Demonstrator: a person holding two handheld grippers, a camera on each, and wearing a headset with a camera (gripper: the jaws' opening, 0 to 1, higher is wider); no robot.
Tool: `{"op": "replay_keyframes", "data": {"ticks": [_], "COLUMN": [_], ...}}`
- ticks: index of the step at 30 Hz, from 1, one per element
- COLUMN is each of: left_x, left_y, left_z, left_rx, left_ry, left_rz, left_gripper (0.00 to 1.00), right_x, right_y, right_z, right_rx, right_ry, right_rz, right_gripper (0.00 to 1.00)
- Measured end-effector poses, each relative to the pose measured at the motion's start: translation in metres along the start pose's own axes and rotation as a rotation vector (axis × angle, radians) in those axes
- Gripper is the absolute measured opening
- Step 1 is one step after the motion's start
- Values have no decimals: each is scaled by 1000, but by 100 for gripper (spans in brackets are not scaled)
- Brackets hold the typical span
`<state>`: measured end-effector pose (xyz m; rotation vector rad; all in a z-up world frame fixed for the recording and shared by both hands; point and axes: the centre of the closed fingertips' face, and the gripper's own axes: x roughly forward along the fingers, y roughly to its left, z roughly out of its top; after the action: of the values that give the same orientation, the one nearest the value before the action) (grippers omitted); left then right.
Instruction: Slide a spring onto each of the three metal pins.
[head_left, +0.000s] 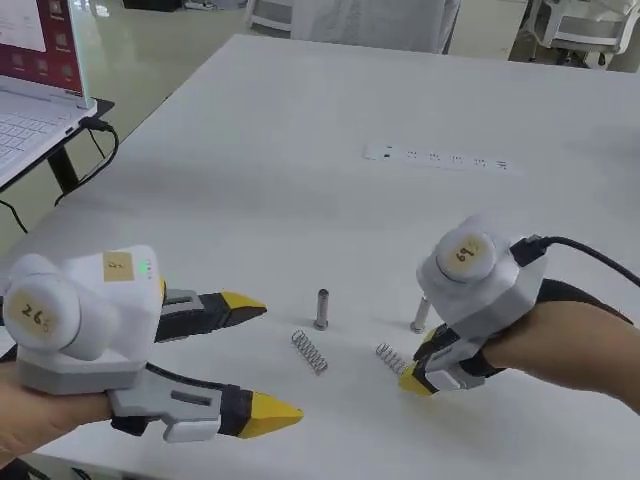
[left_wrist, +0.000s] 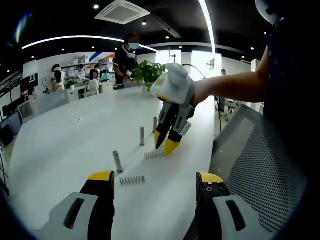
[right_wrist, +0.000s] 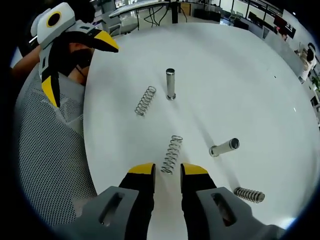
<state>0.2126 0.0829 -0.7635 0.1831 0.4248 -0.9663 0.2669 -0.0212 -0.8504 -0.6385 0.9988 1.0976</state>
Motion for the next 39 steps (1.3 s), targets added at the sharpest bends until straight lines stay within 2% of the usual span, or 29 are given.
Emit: {"op": "replay_keyframes", "data": {"ticks": [17,23,30,38,39], "left_x": [2,2,3,5,6], "left_y": [0,-1,-4,-5,-6], "left_z": [0,1,1,2,3], "left_rx": [-5,-4,0,6,8], "left_ry": [-3,-3,-1,2,2], "left_rz": [-6,-10,-19,-27,-30], "left_gripper": [60,59,58,56,56], "right_x": [10,9,6,-2,-5], "right_y": [-2,-3,-2,1,4], "right_z": [-2,-5,-7,-6,-6], "right_rx": [14,2,-11,-28,-24], "right_ry": [24,39,43,35,31], "right_rz": [-26,-35,-40,-30,-15], "right_gripper": [13,9,9,8,8]}}
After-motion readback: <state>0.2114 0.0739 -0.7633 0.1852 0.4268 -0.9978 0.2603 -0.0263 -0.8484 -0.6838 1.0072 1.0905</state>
